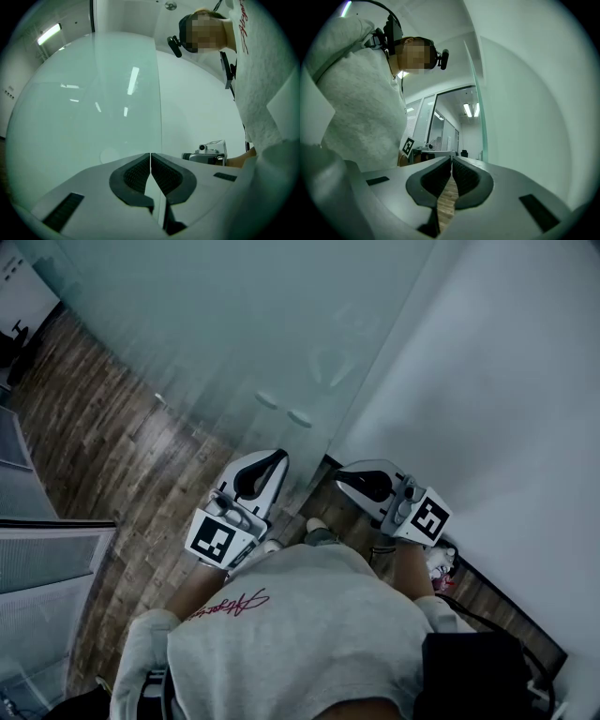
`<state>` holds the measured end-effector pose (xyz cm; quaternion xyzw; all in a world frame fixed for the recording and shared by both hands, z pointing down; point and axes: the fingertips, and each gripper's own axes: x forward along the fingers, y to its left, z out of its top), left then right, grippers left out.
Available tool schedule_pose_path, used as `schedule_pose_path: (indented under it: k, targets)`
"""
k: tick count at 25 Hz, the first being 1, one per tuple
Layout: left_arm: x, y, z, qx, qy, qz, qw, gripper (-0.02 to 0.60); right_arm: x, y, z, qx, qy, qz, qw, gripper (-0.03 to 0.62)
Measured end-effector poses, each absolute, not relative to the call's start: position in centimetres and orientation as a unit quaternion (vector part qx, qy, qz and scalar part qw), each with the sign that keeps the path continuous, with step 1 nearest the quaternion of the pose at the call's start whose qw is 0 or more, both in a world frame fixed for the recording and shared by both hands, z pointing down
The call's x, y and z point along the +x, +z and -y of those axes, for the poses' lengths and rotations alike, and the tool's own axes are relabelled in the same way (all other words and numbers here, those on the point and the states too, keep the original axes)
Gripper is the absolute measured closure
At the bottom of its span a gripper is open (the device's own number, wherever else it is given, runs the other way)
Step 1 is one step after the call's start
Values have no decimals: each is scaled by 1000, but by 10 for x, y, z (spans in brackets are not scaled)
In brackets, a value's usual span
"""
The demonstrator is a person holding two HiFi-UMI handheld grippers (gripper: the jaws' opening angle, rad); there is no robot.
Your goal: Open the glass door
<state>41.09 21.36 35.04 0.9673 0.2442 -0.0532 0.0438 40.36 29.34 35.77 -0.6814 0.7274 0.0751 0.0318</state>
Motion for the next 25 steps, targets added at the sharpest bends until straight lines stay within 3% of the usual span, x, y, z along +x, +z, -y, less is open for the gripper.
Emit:
schedule_pose_path:
  k: [25]
  targets:
    - [409,350,-208,963,-65,-259,43,563,399,355,-275,-687,88,-721,8,569]
